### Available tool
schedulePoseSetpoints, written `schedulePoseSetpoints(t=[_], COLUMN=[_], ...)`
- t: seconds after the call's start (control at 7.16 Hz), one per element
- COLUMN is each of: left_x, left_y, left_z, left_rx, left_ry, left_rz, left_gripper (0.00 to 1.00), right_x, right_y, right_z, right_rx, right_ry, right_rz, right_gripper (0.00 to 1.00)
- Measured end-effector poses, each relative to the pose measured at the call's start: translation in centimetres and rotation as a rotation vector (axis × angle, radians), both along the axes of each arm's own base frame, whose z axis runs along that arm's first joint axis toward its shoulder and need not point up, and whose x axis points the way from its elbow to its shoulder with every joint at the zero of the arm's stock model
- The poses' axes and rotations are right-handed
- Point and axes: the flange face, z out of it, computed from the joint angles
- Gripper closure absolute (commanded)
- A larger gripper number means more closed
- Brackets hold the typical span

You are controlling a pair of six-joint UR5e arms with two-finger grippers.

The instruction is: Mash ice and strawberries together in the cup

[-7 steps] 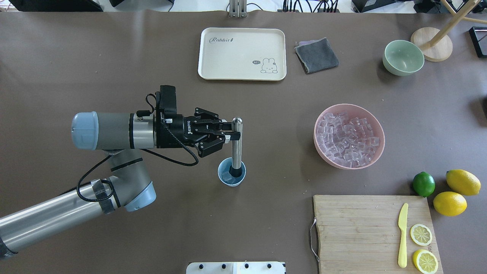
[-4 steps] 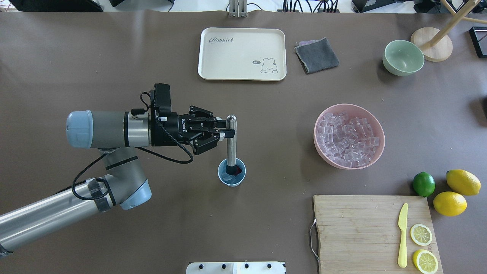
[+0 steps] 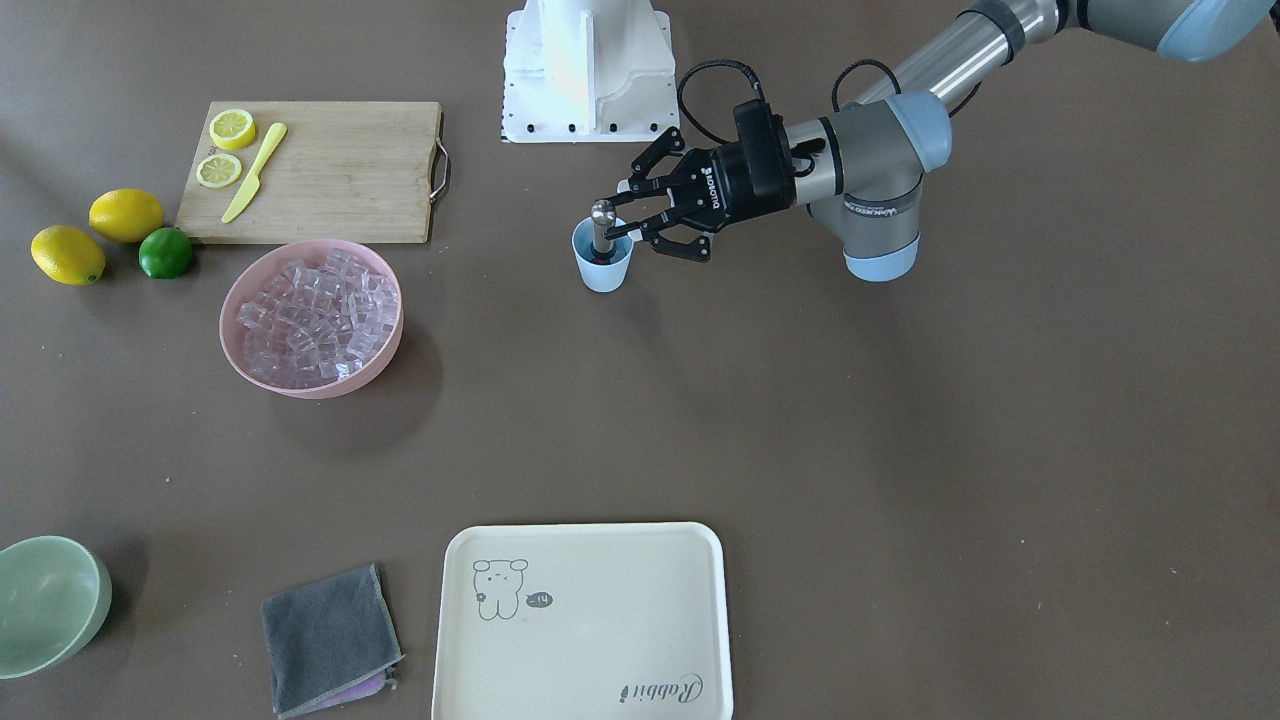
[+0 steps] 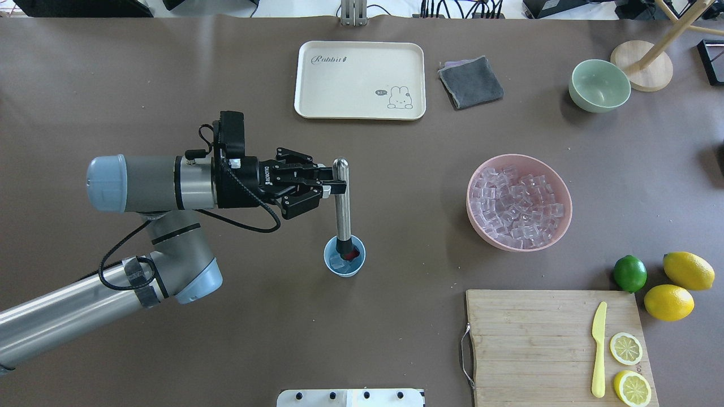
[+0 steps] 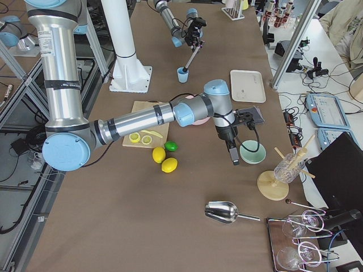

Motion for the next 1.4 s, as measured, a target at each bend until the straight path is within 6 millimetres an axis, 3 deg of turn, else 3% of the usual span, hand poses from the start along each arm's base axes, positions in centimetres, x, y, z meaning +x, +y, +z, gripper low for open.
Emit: schedulePoseSetpoints(t=[0.28,0.7,0.84,1.12,1.26,1.4], left_x=[-5.5,-16.0,-20.4,-30.2,-35.2,-39.2], left_y=[-4.2,-12.7,-15.2,-18.5,-19.0,-18.3], left_z=[-0.7,0.0,2.1,11.0,16.0,21.0], left_rx=[-0.052,-0.218,-0.295,-0.482,-0.569,-0.648], left_ry=[-0.011,-0.158,-0.233,-0.361,-0.403,-0.435], left_rz=[0.004,-0.043,-0.064,-0.089,-0.085,-0.083], left_gripper=[1.0,1.0,1.0,1.0,1.0,1.0], right_x=[-0.2,-0.5,-0.7,-2.4,-4.0,-5.5], right_y=[-0.1,-0.3,-0.4,-1.4,-1.8,-2.2], right_z=[-0.1,-2.1,-2.8,-5.0,-6.0,-7.0], right_rx=[0.003,0.039,0.05,0.089,0.108,0.126], right_ry=[0.0,-0.015,-0.02,-0.031,-0.034,-0.037], right_rz=[-0.004,-0.011,-0.014,-0.04,-0.064,-0.086], right_gripper=[0.0,0.0,0.0,0.0,0.0,0.0])
